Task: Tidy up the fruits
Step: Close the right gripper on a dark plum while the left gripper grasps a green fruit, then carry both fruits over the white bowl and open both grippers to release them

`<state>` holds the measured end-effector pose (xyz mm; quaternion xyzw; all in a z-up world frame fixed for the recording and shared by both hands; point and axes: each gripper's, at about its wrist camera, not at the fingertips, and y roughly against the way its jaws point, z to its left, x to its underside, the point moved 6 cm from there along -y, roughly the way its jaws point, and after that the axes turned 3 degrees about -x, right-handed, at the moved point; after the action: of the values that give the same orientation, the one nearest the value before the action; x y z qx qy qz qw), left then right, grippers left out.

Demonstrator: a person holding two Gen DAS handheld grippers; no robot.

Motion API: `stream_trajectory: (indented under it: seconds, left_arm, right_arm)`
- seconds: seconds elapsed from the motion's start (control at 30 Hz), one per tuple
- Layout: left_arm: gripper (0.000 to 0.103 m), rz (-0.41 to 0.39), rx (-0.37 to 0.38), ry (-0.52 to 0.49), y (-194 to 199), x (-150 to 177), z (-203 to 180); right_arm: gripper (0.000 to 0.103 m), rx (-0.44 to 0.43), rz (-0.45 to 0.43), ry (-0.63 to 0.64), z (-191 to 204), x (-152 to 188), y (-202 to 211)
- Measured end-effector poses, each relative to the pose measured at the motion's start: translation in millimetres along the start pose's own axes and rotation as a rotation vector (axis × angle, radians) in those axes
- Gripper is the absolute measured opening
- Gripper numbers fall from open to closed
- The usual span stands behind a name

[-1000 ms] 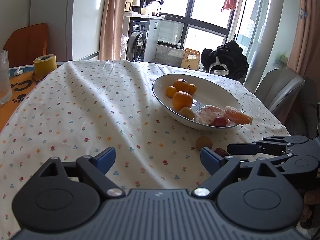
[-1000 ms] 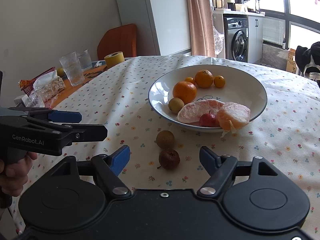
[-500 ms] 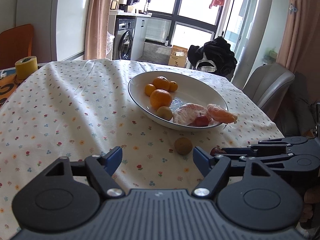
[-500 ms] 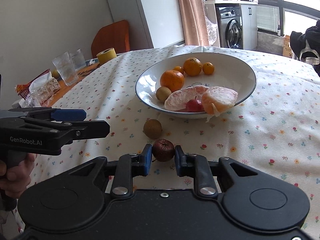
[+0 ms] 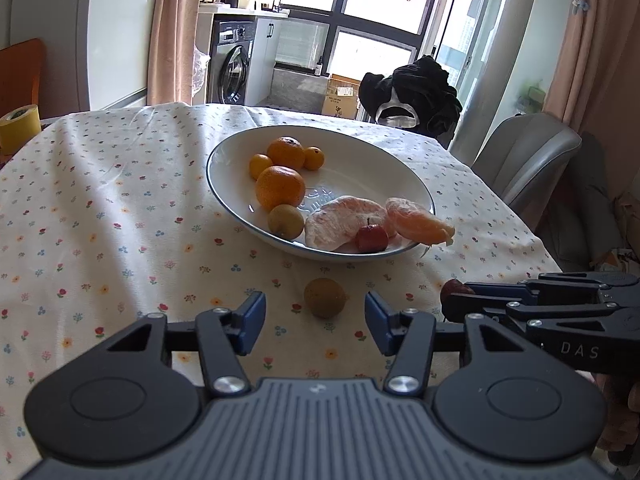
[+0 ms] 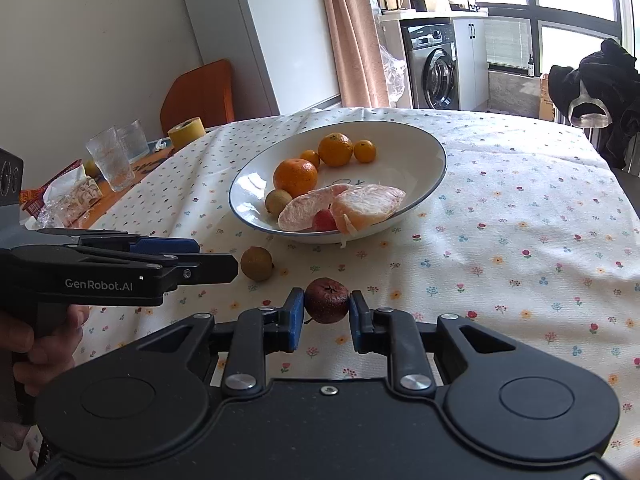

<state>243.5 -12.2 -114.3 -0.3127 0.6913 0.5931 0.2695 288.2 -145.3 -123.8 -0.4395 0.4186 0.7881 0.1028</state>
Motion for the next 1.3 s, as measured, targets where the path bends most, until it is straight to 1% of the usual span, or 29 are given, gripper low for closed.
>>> stream_trajectory:
  seconds: [0.13,0.23,0.27,0.3,0.33,0.37,0.43,0.53,0.7,0.83,1.1,1.3]
  left_arm:
    - [0.049,0.017,-0.007,-0.009,-10,-1,-7]
    - [0.044,0.028,-0.01,-0.008,-17,-1,-11]
    - [0.039,0.031,-0.011,-0.009,-19,-1,-12]
    - [0.03,0.034,-0.013,-0.012,-21,-1,-13]
    - [0.023,0.035,-0.025,-0.016,-23,0,-14]
    - [0.023,0.034,-0.029,-0.015,-23,0,-14]
    - [0.022,0.031,-0.03,-0.009,-20,-1,-15]
    - [0.022,0.025,-0.054,-0.024,-14,-2,-18]
    - [0.022,0.006,-0.07,-0.026,-2,-3,-20]
    - [0.022,-0.008,-0.064,-0.025,8,-4,-20]
    - [0.022,-0.054,-0.053,-0.022,31,-13,-17]
    - [0.022,-0.085,-0.055,-0.017,42,-20,-14]
  right_arm:
    - [0.022,0.007,-0.016,-0.011,-7,-1,6]
    - [0.022,0.013,-0.027,-0.021,-12,-2,10]
    - [0.022,0.014,-0.031,-0.024,-14,-2,11]
    - [0.022,0.016,-0.034,-0.027,-15,-2,12]
    - [0.022,0.017,-0.036,-0.029,-17,-2,14]
    - [0.022,0.02,-0.039,-0.032,-18,-3,15]
    - [0.022,0.021,-0.044,-0.036,-21,-3,17]
    - [0.022,0.019,-0.053,-0.04,-23,-4,20]
    - [0.022,-0.008,-0.074,-0.043,-24,-4,23]
    - [0.022,-0.023,-0.072,-0.038,-22,-6,22]
    - [0.022,-0.026,-0.085,-0.017,-10,-17,24]
    - [0.022,-0.027,-0.09,0.02,3,-24,25]
